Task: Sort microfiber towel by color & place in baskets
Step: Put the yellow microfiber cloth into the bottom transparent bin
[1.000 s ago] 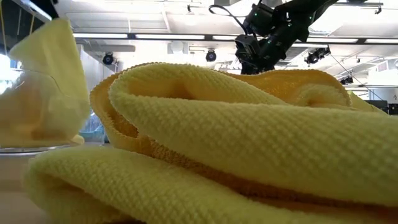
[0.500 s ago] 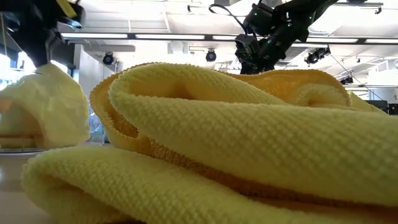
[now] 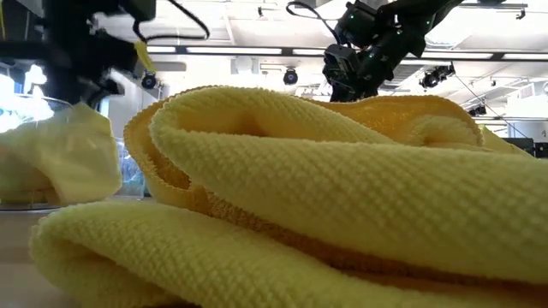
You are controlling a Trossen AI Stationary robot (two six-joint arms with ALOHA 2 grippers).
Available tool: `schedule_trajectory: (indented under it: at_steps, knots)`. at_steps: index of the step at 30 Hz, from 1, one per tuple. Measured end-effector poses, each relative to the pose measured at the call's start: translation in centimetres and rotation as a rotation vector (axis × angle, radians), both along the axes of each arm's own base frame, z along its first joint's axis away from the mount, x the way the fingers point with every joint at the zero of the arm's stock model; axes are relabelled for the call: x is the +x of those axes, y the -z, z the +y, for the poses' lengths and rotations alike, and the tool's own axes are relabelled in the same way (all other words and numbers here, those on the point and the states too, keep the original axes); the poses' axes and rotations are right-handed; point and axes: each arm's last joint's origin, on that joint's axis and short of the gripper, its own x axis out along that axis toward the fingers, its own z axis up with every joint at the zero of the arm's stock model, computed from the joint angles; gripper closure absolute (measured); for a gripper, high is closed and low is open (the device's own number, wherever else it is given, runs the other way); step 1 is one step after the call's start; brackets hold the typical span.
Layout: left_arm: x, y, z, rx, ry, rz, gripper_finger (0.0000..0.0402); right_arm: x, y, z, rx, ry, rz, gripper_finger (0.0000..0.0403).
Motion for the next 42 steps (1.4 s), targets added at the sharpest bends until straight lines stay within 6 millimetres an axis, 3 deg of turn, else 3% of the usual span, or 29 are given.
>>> schedule_trajectory:
  at_steps: [8,19,25,36,42]
  knots:
    - [-1.0,3.6,0.2,-0.002,-0.033,-0.008,0.0401,0.3,0.0,0.8,0.0,-0.029,0.001,0.0373]
    - [-1.8,5.5,0.4,0.013,-0.093,-0.02,0.0402,0.2,0.0,0.8,-0.016,-0.005,0.007,0.0373]
    - [-1.8,5.5,0.4,0.027,-0.132,-0.026,0.039,0.2,0.0,0.7,-0.02,0.016,0.011,0.0373]
    - [-1.8,5.4,0.4,0.027,-0.155,-0.023,0.0316,0.2,0.0,0.7,-0.027,0.022,0.013,0.0373]
    - [-1.0,2.7,0.3,0.02,-0.2,-0.029,0.0312,0.2,0.0,0.7,-0.027,0.022,0.013,0.0373]
